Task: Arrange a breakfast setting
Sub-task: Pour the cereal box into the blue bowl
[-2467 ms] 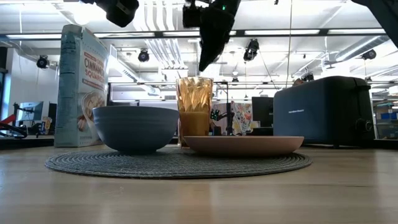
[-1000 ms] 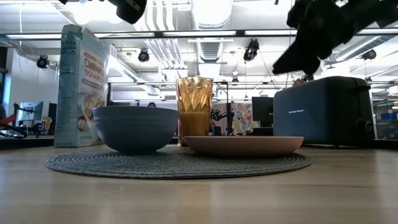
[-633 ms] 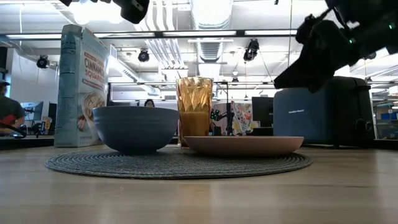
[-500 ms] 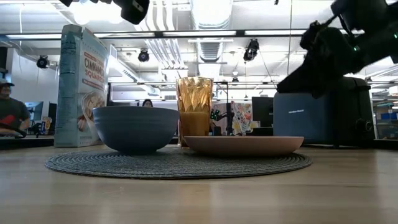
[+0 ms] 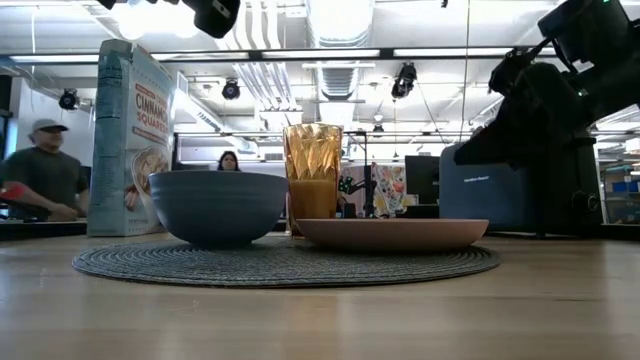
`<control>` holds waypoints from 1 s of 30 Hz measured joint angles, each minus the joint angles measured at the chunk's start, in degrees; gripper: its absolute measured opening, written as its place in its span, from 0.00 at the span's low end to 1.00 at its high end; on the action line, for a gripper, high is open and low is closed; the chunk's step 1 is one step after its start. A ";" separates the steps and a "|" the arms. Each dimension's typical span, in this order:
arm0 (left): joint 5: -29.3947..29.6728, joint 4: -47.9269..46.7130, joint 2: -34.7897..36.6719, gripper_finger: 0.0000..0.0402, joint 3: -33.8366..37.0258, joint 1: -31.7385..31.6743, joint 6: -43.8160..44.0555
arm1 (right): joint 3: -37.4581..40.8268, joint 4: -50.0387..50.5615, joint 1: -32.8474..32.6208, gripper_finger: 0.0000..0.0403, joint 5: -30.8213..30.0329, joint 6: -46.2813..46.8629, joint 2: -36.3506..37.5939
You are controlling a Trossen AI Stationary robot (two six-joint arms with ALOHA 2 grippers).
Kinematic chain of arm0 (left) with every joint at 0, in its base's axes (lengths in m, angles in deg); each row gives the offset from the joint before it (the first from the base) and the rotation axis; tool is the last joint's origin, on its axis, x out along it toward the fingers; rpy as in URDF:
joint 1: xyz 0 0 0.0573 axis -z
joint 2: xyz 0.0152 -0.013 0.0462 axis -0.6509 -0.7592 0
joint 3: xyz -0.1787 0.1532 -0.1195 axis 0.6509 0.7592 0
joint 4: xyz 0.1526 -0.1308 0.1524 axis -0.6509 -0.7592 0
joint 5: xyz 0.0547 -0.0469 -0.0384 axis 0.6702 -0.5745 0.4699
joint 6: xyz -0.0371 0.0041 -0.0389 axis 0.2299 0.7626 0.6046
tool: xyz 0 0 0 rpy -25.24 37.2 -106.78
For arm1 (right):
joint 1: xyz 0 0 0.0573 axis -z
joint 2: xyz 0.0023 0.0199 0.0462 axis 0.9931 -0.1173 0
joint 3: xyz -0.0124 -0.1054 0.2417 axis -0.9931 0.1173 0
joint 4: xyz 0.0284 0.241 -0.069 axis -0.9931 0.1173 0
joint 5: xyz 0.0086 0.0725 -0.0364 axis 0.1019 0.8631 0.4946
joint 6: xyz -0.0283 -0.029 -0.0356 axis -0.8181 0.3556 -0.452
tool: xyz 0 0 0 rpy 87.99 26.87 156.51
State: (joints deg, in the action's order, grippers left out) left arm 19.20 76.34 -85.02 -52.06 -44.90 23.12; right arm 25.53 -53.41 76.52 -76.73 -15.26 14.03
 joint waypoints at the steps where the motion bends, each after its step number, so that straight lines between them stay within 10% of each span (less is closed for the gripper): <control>1: 0.00 0.00 0.00 0.19 0.00 0.00 0.02 | -0.17 -0.01 0.00 0.21 0.00 -0.03 0.01; 8: 0.99 0.03 -0.66 0.19 -0.05 0.01 2.96 | -2.30 0.01 0.00 0.20 0.02 -0.11 -0.02; 19: 25.99 -12.06 -0.45 0.19 -0.09 0.07 20.73 | -7.27 0.01 0.00 0.20 0.02 -0.10 -0.01; 30: 32.60 -16.10 -0.33 0.19 -0.09 0.13 28.26 | -13.10 0.02 0.00 0.19 0.02 -0.09 0.00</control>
State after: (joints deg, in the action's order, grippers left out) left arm 51.80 60.24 -85.35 -52.15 -44.77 51.38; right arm 12.42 -53.38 76.52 -76.71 -15.35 14.02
